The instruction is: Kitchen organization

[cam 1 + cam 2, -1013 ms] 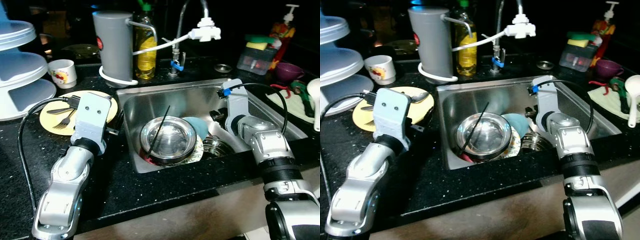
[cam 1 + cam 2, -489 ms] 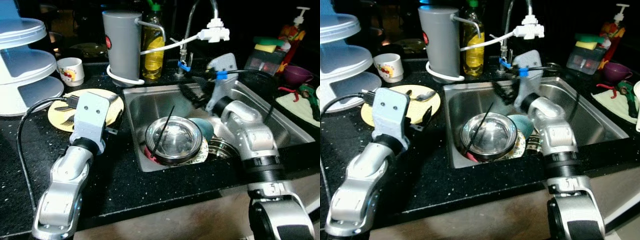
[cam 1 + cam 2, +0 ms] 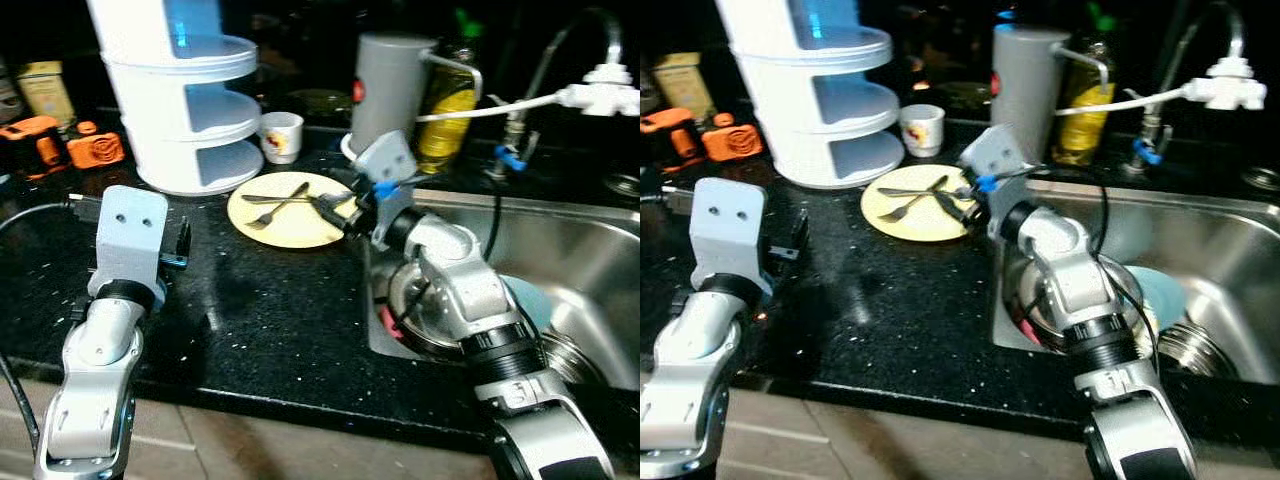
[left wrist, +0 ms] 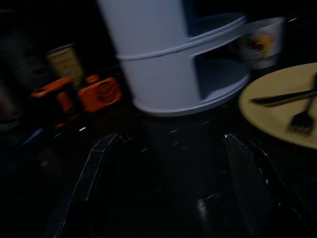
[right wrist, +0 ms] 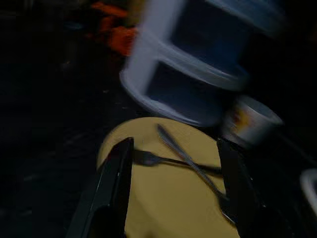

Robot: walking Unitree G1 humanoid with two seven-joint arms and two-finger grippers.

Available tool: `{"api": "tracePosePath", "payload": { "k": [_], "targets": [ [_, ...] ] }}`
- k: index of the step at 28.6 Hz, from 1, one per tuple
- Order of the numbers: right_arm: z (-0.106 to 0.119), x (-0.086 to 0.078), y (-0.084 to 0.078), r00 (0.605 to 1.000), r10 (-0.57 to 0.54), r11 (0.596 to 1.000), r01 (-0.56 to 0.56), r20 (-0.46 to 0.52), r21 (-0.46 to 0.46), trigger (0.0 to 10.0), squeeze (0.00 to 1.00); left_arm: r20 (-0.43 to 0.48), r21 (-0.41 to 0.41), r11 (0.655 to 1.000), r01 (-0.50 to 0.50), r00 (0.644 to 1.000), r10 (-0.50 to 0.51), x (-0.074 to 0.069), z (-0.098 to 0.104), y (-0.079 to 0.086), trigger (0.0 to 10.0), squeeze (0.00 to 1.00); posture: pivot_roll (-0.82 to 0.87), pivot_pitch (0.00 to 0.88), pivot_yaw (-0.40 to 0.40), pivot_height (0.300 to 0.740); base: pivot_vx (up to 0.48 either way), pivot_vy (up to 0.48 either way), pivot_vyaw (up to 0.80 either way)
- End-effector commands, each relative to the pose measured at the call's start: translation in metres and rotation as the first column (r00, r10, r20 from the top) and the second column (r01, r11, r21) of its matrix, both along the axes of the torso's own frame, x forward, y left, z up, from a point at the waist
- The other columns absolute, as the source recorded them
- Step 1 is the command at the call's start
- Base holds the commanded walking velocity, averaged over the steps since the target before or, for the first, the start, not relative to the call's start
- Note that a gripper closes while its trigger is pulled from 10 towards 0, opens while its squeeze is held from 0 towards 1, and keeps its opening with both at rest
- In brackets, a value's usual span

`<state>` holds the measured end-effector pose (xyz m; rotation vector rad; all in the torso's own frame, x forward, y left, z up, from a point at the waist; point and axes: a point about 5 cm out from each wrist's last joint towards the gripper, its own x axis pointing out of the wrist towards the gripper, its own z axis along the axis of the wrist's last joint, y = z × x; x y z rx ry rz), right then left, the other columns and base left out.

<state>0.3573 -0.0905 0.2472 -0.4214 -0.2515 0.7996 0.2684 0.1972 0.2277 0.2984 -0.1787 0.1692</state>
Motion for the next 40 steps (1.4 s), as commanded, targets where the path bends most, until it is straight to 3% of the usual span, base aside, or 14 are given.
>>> {"api": "tracePosePath", "payload": {
  "k": [1,6,8,14,17,19,23,26,30,32,39,40],
  "targets": [
    [-0.002,-0.004,0.003,0.999,0.029,0.999,-0.028,0.024,-0.043,10.0,0.0,-0.018,0.007,1.0,-0.026,0.999,0.026,-0.001,-0.003,0.004,10.0,0.0,0.1,0.0,-0.064,0.74,0.0,0.0,0.79],
    [-0.006,-0.014,0.009,0.991,0.13,0.986,-0.125,0.031,-0.11,10.0,0.0,-0.029,-0.004,0.999,-0.042,0.999,0.041,-0.002,-0.007,0.006,10.0,0.0,0.1,0.0,-0.062,0.74,0.0,0.0,0.8],
    [-0.015,-0.026,0.01,0.974,0.226,0.953,-0.218,0.014,-0.21,10.0,0.0,-0.039,-0.014,0.999,-0.049,0.998,0.048,-0.003,-0.01,0.008,10.0,0.0,0.1,0.0,-0.062,0.74,0.0,0.0,0.23],
    [-0.021,-0.031,0.008,0.967,0.252,0.921,-0.228,0.034,-0.315,10.0,0.0,-0.042,-0.017,0.999,-0.051,0.998,0.051,-0.003,-0.011,0.008,10.0,0.0,0.1,0.0,-0.064,0.74,0.0,0.0,0.0],
    [-0.031,-0.026,0.006,0.979,0.191,0.876,-0.138,0.069,-0.463,10.0,0.0,-0.045,-0.02,0.999,-0.047,0.998,0.047,-0.003,-0.012,0.007,10.0,0.0,0.1,0.0,-0.065,0.74,0.0,0.0,0.0],
    [-0.034,-0.019,0.004,0.988,0.125,0.862,-0.063,0.09,-0.503,10.0,0.0,-0.044,-0.022,0.999,-0.043,0.998,0.042,-0.003,-0.012,0.006,10.0,0.0,0.1,0.0,-0.063,0.74,0.0,0.0,0.0],
    [-0.033,-0.012,0.0,0.994,0.031,0.852,0.03,0.107,-0.523,10.0,0.0,-0.042,-0.026,0.999,-0.036,0.999,0.035,-0.002,-0.012,0.004,10.0,0.0,0.1,0.0,-0.065,0.74,0.0,0.0,0.0],
    [-0.035,-0.008,-0.009,0.993,-0.004,0.804,0.073,0.116,-0.59,10.0,0.0,-0.041,-0.03,0.999,-0.027,0.999,0.026,-0.002,-0.012,0.002,10.0,0.0,0.1,0.0,-0.065,0.74,0.0,0.0,0.0],
    [-0.037,-0.005,-0.017,0.993,-0.038,0.773,0.102,0.115,-0.627,10.0,0.0,-0.042,-0.032,0.999,-0.019,0.999,0.018,-0.002,-0.012,0.001,10.0,0.0,0.1,0.0,-0.066,0.74,0.0,0.0,0.0],
    [-0.04,-0.003,-0.028,0.992,-0.063,0.725,0.121,0.11,-0.678,10.0,0.0,-0.048,-0.036,0.999,-0.012,0.999,0.01,-0.003,-0.014,-0.001,10.0,0.0,0.09,0.0,-0.065,0.74,0.0,0.0,0.0],
    [-0.048,-0.002,-0.041,0.989,-0.127,0.696,0.141,0.073,-0.704,10.0,0.0,-0.047,-0.04,0.999,-0.001,0.999,-0.001,-0.002,-0.013,-0.004,10.0,0.0,0.09,0.0,-0.065,0.74,0.0,0.0,0.0],
    [-0.049,-0.001,-0.043,0.987,-0.146,0.695,0.151,0.068,-0.703,7.6,0.0,-0.046,-0.04,0.999,0.0,0.999,-0.002,-0.001,-0.013,-0.004,10.0,0.0,0.09,0.0,-0.065,0.74,0.0,0.0,0.0]
  ]
}}
